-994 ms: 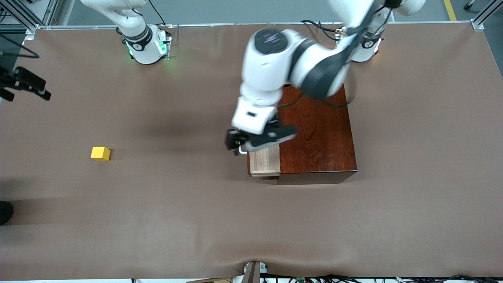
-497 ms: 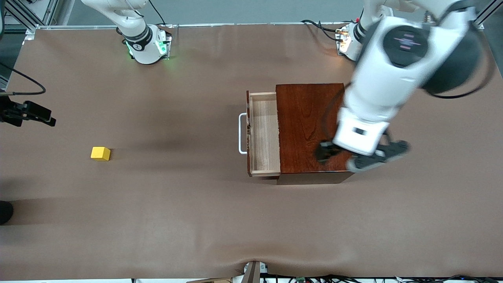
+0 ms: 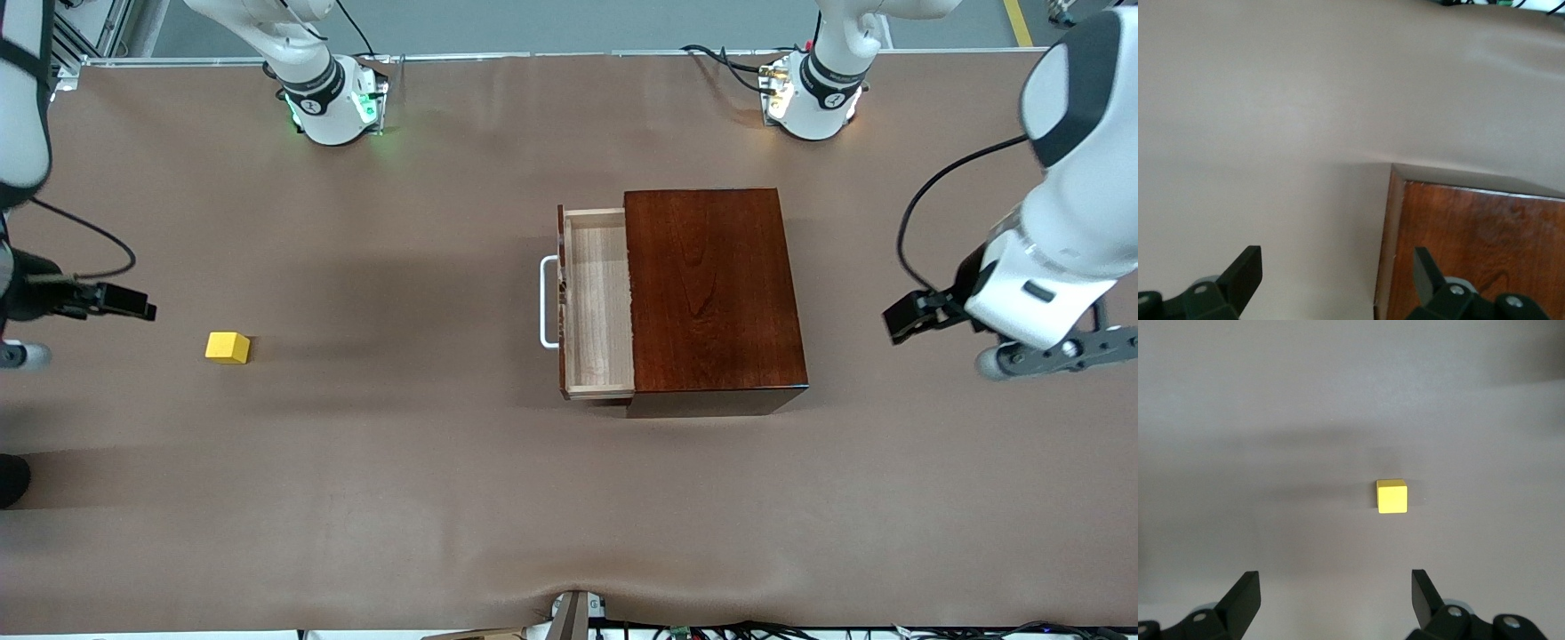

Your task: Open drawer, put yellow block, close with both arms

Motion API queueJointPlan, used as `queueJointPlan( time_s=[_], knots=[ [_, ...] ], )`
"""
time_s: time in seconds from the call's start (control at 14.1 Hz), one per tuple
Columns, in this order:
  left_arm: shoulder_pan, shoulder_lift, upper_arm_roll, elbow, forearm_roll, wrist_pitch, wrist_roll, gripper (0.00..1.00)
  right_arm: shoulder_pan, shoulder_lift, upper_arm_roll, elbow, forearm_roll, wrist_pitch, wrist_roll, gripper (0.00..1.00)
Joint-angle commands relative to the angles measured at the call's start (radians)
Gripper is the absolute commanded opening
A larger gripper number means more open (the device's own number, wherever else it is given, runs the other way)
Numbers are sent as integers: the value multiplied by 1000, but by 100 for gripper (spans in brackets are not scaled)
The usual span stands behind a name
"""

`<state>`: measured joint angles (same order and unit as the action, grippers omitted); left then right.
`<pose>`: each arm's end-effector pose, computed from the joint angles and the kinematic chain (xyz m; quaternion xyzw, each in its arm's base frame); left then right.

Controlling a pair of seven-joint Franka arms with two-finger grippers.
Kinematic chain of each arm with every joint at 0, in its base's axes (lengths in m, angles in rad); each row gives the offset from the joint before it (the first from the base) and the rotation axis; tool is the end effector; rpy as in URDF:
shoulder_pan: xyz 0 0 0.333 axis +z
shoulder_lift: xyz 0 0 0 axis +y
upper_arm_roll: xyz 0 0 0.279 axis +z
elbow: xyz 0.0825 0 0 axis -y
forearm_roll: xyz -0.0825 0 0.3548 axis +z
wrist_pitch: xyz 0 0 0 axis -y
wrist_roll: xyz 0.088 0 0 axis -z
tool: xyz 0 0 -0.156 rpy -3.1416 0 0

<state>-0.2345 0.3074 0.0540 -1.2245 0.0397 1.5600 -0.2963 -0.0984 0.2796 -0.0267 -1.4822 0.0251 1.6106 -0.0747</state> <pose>0.5971 -0.1072 0.5172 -0.9979 -0.0570 -0.0205 0.0238 0.5799 -0.0678 0.4246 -0.9968 0.0263 0.0742 0.0162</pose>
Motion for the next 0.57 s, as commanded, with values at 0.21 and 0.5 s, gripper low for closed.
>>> queueJointPlan(
  time_s=[0.21,0.5],
  knots=[
    [24,-117,-10,-132,-37,-3,82,100,-40,90,8,11,16,35,0,100],
    [69,-120,-2,-122,-43,-3,204,100,-47,147,8,-23,13,61,-2,100]
  ],
)
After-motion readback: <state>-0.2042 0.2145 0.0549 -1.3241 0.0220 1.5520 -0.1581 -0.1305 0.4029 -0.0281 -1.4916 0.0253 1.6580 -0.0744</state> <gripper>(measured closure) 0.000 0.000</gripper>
